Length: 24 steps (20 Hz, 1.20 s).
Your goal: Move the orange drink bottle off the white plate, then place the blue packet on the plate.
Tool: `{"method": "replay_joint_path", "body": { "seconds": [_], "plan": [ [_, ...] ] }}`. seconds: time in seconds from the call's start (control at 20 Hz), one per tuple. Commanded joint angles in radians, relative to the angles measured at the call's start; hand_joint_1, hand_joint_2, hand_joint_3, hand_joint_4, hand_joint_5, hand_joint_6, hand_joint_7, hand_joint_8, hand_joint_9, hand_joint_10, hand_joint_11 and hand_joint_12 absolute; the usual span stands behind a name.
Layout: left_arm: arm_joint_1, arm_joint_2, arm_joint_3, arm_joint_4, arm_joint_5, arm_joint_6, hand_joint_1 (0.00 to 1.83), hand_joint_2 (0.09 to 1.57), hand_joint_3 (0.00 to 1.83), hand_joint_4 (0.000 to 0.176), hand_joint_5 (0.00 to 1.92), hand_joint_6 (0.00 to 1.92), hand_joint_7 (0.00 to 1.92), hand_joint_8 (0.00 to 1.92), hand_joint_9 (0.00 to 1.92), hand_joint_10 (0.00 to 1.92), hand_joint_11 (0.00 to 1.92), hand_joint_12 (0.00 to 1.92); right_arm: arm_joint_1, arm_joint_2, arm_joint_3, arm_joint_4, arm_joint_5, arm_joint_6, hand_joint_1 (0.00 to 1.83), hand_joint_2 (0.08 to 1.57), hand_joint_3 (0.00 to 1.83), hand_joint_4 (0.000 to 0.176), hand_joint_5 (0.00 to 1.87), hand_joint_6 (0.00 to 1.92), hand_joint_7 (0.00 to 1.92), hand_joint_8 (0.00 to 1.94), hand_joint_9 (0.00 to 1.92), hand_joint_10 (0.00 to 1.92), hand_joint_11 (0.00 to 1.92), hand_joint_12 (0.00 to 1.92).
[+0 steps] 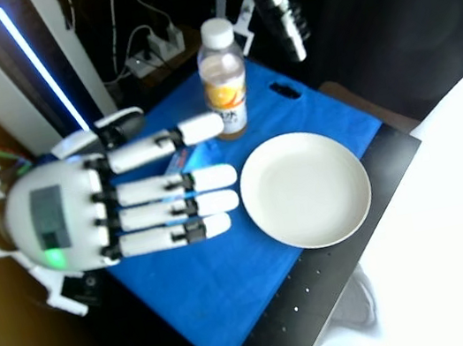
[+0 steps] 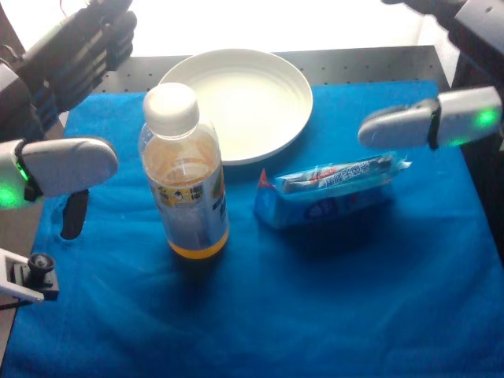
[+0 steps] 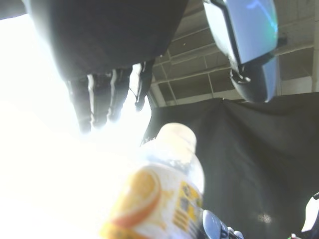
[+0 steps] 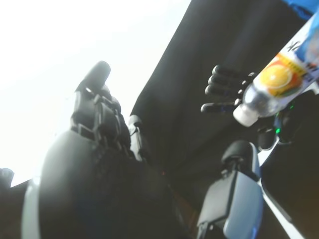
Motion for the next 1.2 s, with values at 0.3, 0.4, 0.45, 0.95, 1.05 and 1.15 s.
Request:
{"method": "replay_joint_path", "body": {
  "seconds": [0.3,0.4,0.45,0.95,1.05,1.15],
  "plan": [
    [-0.018,0.024,-0.024,-0.051,-0.183,0.029,0.45,0.78,0.00,0.176,0.00,0.00,0.00,0.00,0.00,0.00,0.00,0.00,0.000,-0.017,-0.004,-0.030,0.039,0.038,0.50,0.61,0.00,0.118,0.00,0.00,0.11,0.01,0.24,0.03,0.00,1.33],
    [-0.018,0.031,-0.028,-0.056,-0.198,0.038,0.41,0.80,0.00,0.176,0.00,0.00,0.00,0.00,0.00,0.00,0.00,0.00,-0.004,-0.021,-0.003,-0.049,0.011,0.042,0.53,0.65,0.00,0.075,0.00,0.00,0.12,0.00,0.21,0.00,0.00,1.25],
    [-0.018,0.034,-0.030,-0.060,-0.207,0.042,0.43,0.80,0.00,0.176,0.00,0.00,0.00,0.00,0.00,0.00,0.00,0.00,-0.004,-0.024,-0.003,-0.058,-0.001,0.042,0.59,0.64,0.00,0.049,0.00,0.00,0.07,0.01,0.13,0.02,0.00,1.00],
    [-0.046,0.043,-0.028,-0.073,-0.259,0.075,0.44,0.80,0.00,0.176,0.00,0.00,0.00,0.00,0.00,0.00,0.00,0.00,-0.025,-0.066,0.015,-0.159,-0.142,0.066,0.73,0.61,0.00,0.111,0.00,0.00,0.12,0.00,0.14,0.01,0.00,1.25],
    [-0.049,0.044,-0.029,-0.076,-0.272,0.079,0.45,0.81,0.01,0.176,0.00,0.00,0.00,0.00,0.00,0.00,0.00,0.00,-0.035,-0.072,0.017,-0.160,-0.149,0.066,0.76,0.61,0.00,0.064,0.05,0.00,0.14,0.00,0.11,0.01,0.00,0.98],
    [-0.051,0.046,-0.026,-0.087,-0.279,0.086,0.52,0.81,0.00,0.176,0.00,0.00,0.00,0.00,0.00,0.00,0.00,0.00,-0.045,-0.073,0.023,-0.158,-0.162,0.066,0.78,0.65,0.00,0.054,0.13,0.01,0.19,0.01,0.15,0.02,0.00,0.84]
  ]
}}
